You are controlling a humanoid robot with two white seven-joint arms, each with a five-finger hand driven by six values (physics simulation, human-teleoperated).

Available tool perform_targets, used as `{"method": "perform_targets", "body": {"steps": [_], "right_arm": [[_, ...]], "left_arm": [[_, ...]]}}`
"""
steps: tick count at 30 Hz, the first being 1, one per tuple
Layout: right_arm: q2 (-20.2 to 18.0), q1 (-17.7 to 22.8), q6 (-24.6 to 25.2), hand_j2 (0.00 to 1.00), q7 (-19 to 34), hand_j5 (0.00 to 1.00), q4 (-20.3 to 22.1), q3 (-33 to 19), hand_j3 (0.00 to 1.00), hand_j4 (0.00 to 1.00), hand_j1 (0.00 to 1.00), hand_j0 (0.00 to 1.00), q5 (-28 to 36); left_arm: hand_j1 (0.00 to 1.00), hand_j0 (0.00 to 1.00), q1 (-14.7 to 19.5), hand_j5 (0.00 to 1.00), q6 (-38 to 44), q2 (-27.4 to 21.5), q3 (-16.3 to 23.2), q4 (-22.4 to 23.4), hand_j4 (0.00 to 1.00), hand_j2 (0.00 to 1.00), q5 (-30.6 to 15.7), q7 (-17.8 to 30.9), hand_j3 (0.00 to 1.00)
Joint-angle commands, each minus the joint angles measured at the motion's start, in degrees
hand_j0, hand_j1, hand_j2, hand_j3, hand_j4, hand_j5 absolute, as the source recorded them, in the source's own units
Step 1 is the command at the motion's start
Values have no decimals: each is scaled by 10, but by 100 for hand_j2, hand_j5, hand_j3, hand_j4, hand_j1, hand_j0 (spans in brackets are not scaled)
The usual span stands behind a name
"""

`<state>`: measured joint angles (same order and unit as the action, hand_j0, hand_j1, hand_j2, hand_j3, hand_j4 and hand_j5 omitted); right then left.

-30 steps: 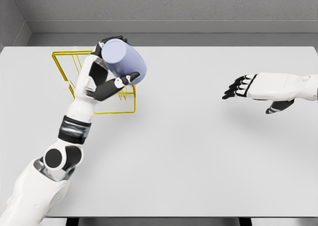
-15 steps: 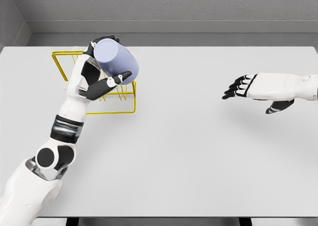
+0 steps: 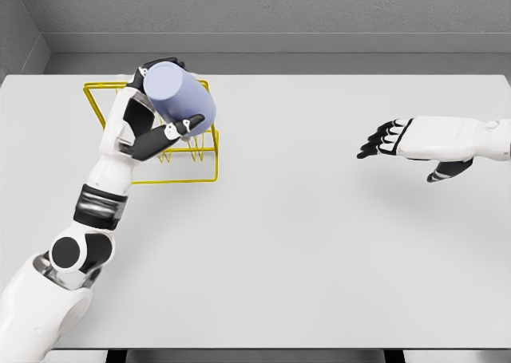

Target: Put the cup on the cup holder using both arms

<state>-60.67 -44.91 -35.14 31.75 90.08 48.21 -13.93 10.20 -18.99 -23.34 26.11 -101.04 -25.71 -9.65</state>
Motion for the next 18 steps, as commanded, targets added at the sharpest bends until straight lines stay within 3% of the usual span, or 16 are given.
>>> {"method": "perform_targets", "body": {"steps": [1, 18], "right_arm": [[-1, 0, 1, 100, 0, 100, 0, 0, 100, 100, 100, 100, 3], [0, 1, 1, 100, 0, 100, 1, 0, 100, 100, 100, 100, 3]], "left_arm": [[63, 63, 0, 63, 0, -5, 0, 0, 63, 63, -2, 0, 63], [64, 64, -3, 64, -1, -8, -1, 0, 64, 64, -6, 0, 64]]}}
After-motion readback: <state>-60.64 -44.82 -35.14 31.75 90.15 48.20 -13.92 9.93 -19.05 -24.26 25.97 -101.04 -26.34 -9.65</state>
